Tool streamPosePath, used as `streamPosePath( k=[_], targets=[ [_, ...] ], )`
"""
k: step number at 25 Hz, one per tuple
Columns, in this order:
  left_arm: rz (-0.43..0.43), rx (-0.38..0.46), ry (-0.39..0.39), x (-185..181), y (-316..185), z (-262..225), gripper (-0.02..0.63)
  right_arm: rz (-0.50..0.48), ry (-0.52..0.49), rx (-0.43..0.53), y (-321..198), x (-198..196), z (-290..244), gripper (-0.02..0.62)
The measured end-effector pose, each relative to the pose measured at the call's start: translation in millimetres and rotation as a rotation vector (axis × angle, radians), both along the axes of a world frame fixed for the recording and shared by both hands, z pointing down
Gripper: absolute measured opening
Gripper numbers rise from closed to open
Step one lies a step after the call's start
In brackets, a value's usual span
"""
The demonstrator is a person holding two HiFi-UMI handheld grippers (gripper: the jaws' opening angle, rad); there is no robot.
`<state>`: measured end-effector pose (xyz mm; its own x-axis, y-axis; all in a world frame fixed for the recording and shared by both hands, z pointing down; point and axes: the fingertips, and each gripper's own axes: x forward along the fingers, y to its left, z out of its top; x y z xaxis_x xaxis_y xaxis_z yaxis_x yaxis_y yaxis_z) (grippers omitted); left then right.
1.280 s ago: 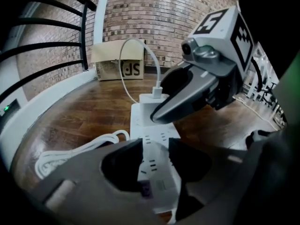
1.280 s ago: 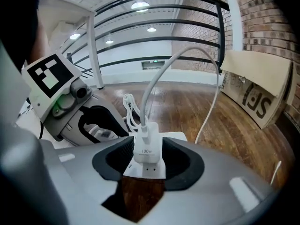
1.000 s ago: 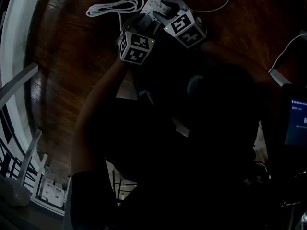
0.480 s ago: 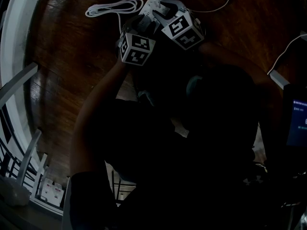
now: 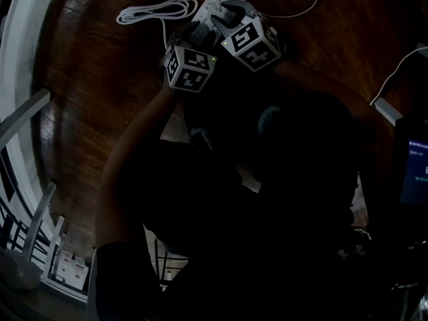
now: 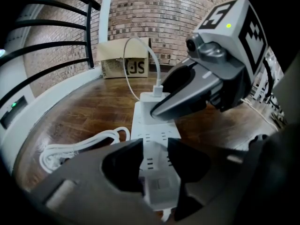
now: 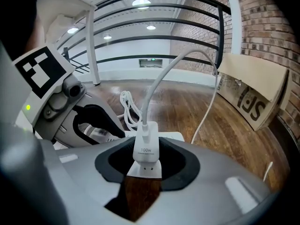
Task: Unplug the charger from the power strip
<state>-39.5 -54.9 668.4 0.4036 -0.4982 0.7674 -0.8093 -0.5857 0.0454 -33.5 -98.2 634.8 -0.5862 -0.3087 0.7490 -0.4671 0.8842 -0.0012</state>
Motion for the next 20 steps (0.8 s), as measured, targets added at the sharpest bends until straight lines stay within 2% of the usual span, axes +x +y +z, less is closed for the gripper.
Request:
streamPosePath(
  k=[20],
  targets=[
    [-0.005, -0.001, 0.010, 1.7, -0.3, -4.4, 0.166, 0.005, -0.006, 0.007, -0.1, 1.6, -4.0, 0.141]
  ],
)
